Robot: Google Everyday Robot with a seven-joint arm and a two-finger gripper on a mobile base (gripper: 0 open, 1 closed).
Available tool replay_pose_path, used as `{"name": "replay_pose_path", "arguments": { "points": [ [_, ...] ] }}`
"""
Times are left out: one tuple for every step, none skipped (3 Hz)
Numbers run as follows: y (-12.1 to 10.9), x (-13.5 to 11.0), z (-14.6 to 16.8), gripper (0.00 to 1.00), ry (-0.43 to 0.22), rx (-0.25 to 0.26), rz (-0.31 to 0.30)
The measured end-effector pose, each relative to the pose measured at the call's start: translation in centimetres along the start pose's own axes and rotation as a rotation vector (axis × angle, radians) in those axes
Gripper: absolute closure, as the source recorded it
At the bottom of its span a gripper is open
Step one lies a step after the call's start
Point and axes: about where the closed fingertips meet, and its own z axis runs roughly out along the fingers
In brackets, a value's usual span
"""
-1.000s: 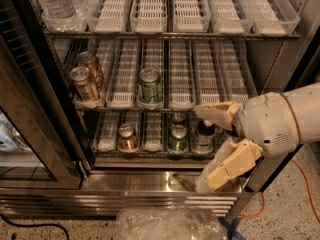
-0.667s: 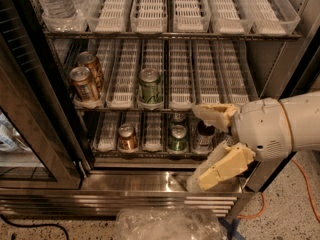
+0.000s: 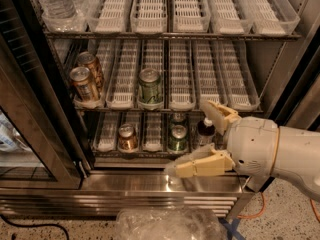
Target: Pick green can from middle shelf of fridge
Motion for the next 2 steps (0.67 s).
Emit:
{"name": "replay_pose_path", "arguments": {
  "points": [
    [-3.3, -0.3, 0.4, 0.00, -0.090, 0.152, -0.006],
    [-6.6, 0.7, 1.2, 0.00, -0.126, 0.276, 0.071]
  ]
}}
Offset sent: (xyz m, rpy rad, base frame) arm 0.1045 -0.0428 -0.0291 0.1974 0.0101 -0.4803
